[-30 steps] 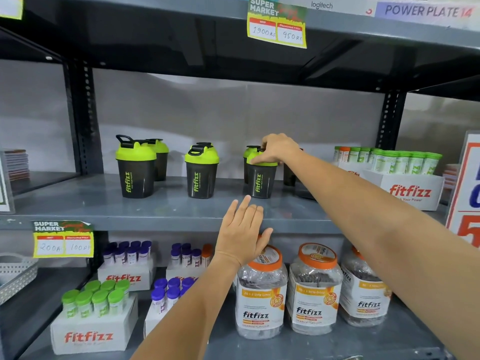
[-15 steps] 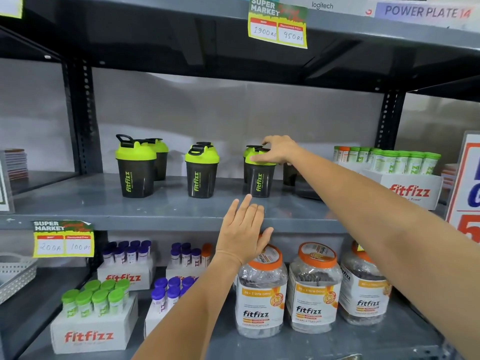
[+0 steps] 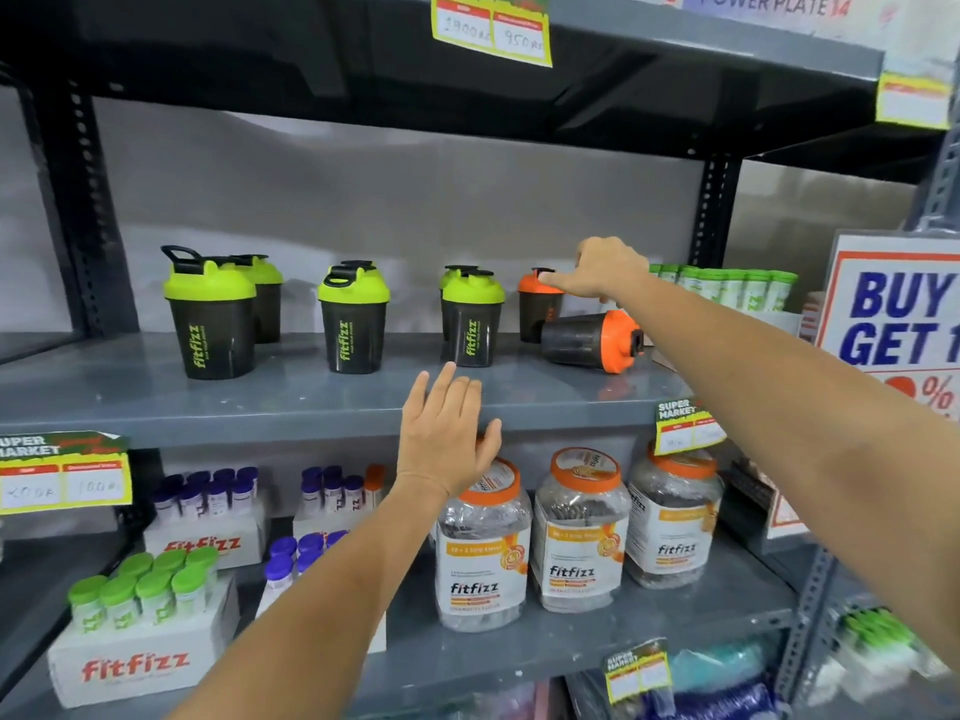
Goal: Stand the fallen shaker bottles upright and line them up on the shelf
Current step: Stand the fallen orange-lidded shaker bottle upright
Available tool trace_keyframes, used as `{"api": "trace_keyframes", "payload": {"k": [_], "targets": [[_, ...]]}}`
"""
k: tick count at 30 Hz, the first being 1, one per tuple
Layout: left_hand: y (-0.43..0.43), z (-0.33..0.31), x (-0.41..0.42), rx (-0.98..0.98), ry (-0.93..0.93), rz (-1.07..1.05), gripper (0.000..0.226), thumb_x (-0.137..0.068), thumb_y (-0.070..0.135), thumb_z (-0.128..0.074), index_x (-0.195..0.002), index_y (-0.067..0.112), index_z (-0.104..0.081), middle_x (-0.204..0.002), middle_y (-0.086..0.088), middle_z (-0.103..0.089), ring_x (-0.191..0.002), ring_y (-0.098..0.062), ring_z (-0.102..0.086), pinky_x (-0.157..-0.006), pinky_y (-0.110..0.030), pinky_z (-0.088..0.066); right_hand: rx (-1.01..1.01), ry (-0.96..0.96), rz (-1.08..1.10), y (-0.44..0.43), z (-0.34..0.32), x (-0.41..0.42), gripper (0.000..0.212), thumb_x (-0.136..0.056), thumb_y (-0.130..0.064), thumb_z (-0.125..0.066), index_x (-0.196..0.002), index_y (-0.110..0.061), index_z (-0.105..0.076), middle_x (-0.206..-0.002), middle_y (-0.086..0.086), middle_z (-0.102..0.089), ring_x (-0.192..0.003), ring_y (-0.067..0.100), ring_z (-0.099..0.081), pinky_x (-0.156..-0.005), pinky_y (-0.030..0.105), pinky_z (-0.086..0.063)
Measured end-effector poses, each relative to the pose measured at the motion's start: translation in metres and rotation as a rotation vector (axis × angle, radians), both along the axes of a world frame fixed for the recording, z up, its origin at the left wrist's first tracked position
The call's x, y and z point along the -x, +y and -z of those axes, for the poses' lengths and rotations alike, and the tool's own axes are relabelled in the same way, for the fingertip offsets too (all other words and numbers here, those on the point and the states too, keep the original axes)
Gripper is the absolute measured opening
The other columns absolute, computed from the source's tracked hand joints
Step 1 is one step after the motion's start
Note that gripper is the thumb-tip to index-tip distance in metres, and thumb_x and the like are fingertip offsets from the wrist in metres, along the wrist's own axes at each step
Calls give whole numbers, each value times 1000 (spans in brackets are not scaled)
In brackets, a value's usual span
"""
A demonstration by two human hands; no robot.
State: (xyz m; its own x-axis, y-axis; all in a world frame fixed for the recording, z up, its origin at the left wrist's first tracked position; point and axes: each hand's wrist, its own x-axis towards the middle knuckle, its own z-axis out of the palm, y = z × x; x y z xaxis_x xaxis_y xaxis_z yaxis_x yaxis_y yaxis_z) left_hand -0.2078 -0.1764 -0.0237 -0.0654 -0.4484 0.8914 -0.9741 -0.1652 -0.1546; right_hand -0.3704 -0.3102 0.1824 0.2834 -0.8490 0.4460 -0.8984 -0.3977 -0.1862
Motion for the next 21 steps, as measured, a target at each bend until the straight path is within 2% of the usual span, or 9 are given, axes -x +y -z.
{"api": "trace_keyframes", "payload": {"k": [3,7,13,17,19,21], "targets": [[-1,-3,9,-15,56,-24,54,-87,48,-44,-115,6,-64,-117,-8,-66,-132,-28,-48,-116,-48,-21,20,33,64,-4,2,18,66,-77,-75,-52,-95,-12,-56,-108,11,-65,-98,33,-65,-73,34,-45],[-16,-8,48,-51,15,43,59,-88,51,-44,-117,3,-63,-121,-11,-64,-137,-28,-43,-117,-53,-19,62,133,133,-10,2,36,83,-75,-81,-48,-117,-10,-60,-118,10,-63,-111,33,-60,-78,36,-42],[-53,-27,104,-114,1,-1,67,-88,54,-38,-121,1,-62,-125,-13,-63,-137,-28,-42,-113,-56,-27,-86,371,142,-18,1,48,103,-65,-91,-44,-136,-18,-51,-142,5,-51,-127,31,-53,-103,41,-40],[-71,-23,115,-142,10,-49,67,-90,54,-36,-121,0,-61,-125,-14,-63,-136,-29,-44,-113,-57,-27,-289,482,113,-22,3,57,111,-64,-88,-51,-145,-14,-39,-150,8,-44,-114,30,-63,-102,41,-46],[-77,-18,115,-113,1,-57,65,-90,53,-37,-117,0,-63,-121,-14,-65,-132,-30,-47,-112,-56,-30,-400,465,56,-26,4,61,104,-73,-79,-55,-149,-12,-31,-151,14,-40,-108,29,-64,-102,43,-47],[-82,-15,113,-62,-16,-56,62,-90,52,-38,-113,1,-65,-116,-13,-67,-128,-31,-51,-110,-55,-33,-456,425,-3,-31,8,63,93,-81,-66,-59,-150,-12,-28,-153,16,-34,-95,27,-65,-94,40,-50]]}}
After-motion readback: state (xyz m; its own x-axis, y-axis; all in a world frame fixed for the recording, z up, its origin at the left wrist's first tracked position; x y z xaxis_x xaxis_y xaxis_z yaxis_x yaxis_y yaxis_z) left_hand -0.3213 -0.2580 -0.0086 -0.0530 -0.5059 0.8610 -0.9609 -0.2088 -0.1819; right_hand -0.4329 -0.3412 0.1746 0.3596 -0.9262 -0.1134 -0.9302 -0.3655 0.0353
